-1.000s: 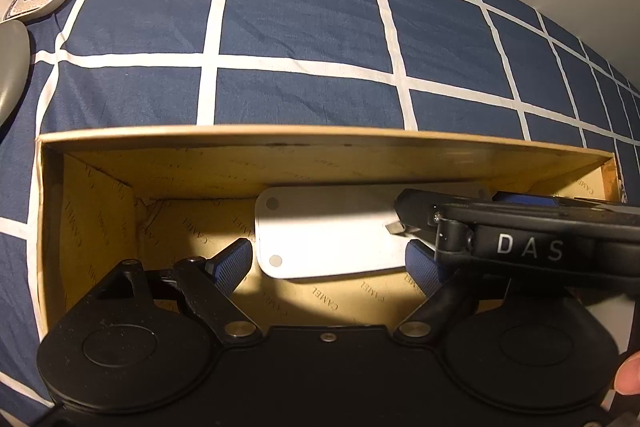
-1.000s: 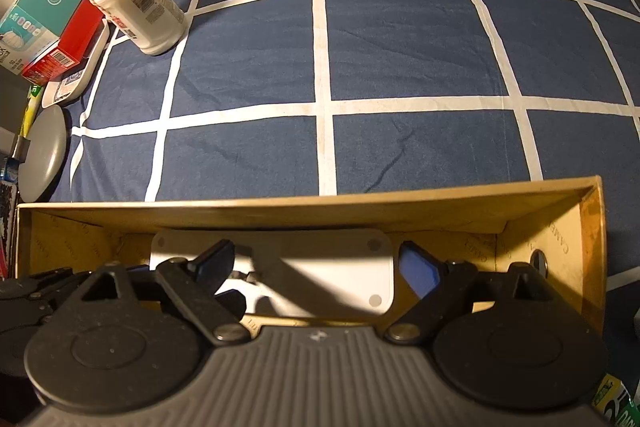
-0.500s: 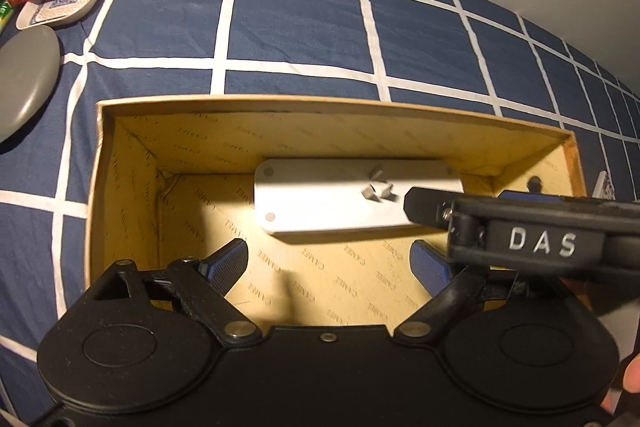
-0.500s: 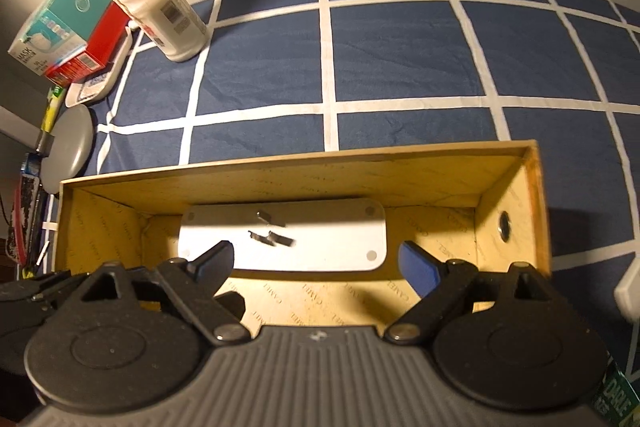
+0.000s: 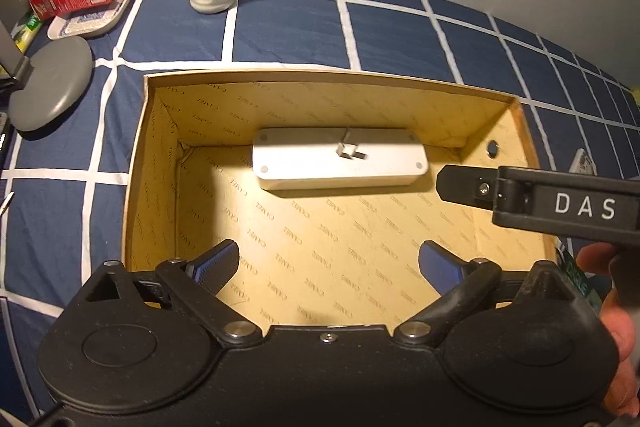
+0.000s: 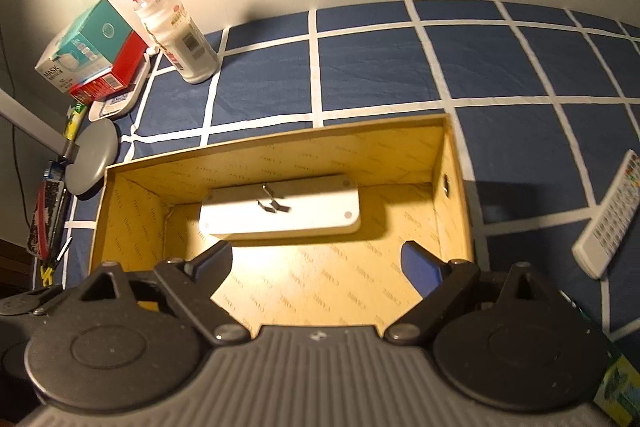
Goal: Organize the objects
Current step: 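Open the right gripper to release the power strip inside the box, then move the right tool toward the white air-conditioner remote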
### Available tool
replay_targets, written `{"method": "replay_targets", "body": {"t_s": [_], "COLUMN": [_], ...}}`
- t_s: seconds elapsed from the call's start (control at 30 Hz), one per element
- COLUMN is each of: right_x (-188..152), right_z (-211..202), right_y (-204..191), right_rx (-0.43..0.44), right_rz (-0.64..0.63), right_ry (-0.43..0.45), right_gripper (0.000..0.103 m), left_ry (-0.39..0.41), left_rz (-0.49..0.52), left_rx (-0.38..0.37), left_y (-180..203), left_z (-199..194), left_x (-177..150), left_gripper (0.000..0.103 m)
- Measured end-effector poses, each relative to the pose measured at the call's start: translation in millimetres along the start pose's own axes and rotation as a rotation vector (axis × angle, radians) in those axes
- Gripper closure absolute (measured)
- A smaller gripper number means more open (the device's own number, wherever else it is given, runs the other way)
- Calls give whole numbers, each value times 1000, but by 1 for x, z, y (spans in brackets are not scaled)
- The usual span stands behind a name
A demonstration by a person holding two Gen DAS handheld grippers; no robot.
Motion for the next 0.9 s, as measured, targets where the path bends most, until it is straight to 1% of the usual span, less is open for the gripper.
{"method": "replay_targets", "body": {"t_s": [0.13,0.27,0.5,0.73,0.9], "right_x": [-12,-24,-48,-70,-85], "right_z": [-19,-35,-56,-75,-89], "right_y": [9,20,39,67,95], "right_rx": [-1,-1,-3,-14,-28], "right_rz": [26,45,71,106,141], "right_ry": [21,40,59,66,76], "right_gripper": [10,8,0,0,0], "left_ry": [22,27,21,9,6], "left_rz": [17,28,72,109,157], "left_rx": [5,1,-4,-19,-37], "left_y": [11,22,47,78,109], "left_z": [-14,-23,-34,-37,-36], "left_x": [-10,-22,-44,-65,-76], "left_gripper": [1,1,0,0,0]}}
Point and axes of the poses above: each gripper's, at about its wrist camera, not at the fingertips, and z roughly the way its jaws point, y to its right, x to its top, the point moved 7 cm from there along z, roughly the way its jaws point, and after that the axes turned 8 degrees about -x, right-handed, at the moved point
